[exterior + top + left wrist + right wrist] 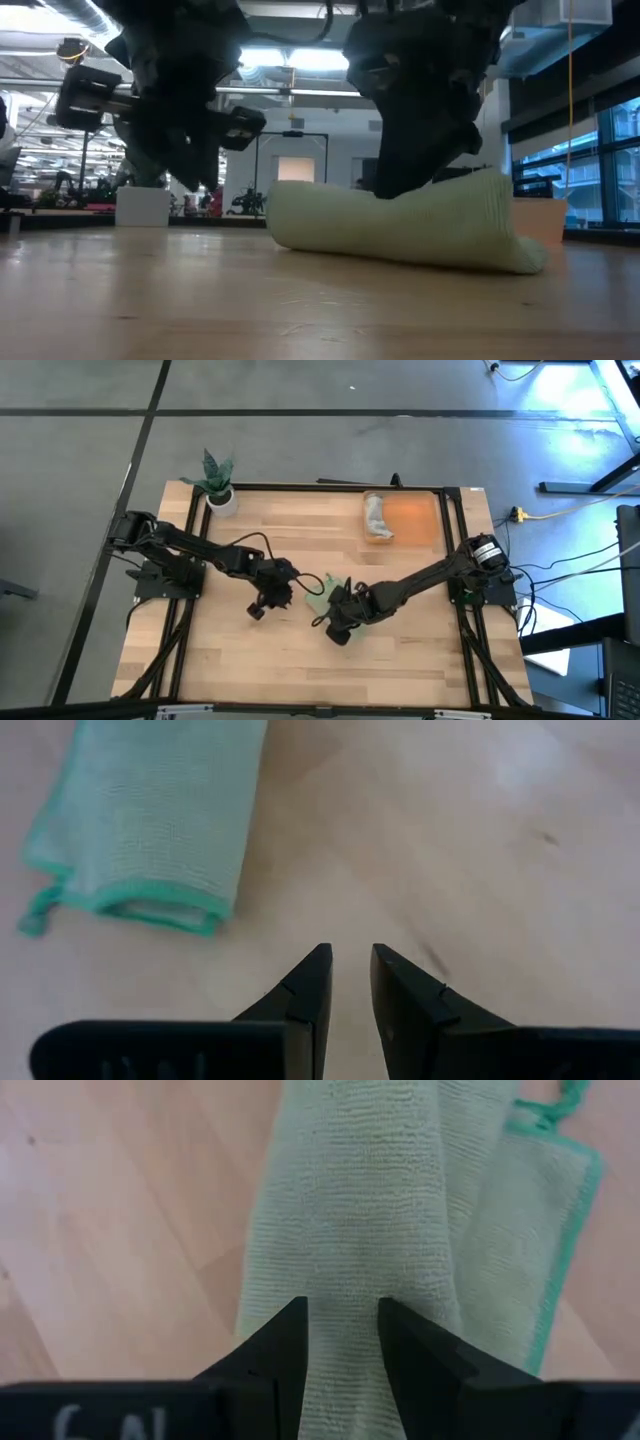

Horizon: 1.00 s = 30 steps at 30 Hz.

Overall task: Roll microfiber towels into tight, uniform cylinder then place into a basket
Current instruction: Roll the green microfiber towel

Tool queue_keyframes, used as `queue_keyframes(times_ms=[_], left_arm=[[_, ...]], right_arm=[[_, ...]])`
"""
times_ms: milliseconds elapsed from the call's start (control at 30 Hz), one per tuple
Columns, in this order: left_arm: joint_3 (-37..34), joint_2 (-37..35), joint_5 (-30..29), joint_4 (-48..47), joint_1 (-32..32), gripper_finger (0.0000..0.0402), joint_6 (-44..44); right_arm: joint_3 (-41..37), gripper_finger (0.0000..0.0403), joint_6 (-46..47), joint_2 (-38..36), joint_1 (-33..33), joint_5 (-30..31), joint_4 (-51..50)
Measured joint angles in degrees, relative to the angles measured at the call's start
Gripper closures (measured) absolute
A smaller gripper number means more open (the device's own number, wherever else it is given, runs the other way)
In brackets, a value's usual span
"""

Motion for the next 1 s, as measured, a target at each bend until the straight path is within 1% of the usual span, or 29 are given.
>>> queue_keyframes(times_ms=[167, 267, 433, 633, 867, 1000], left_arm=[[0.0, -0.1, -4.0, 4.1, 0.3, 0.0337, 2.0], [0.0, -0.1, -4.2, 5.4, 0.3, 0.0337, 2.9], [-0.1, 1.2, -4.2, 6.9, 0.4, 0.0337, 2.9], [0.0, 5.8, -4.0, 12.5, 0.4, 0.0337, 3.0], [0.0, 9.1, -4.0, 20.6, 0.4, 0.0337, 7.7], [0.0, 11.7, -5.8, 26.3, 0.4, 0.0337, 9.4]], right_arm=[[0.0, 0.0276, 5.3, 0.0, -0.4, 1.8, -4.1], [0.0, 0.0276, 8.6, 0.0, -0.4, 2.6, -6.8], [0.0, 0.0276, 11.4, 0.0, -0.4, 1.8, -8.7], [0.0, 0.0276, 13.3, 0.0, -0.4, 1.6, -11.5], [-0.1, 0.0276, 15.7, 0.0, -0.7, 1.6, -14.6], [-0.1, 0.0276, 15.6, 0.0, -1.2, 1.4, -15.6]])
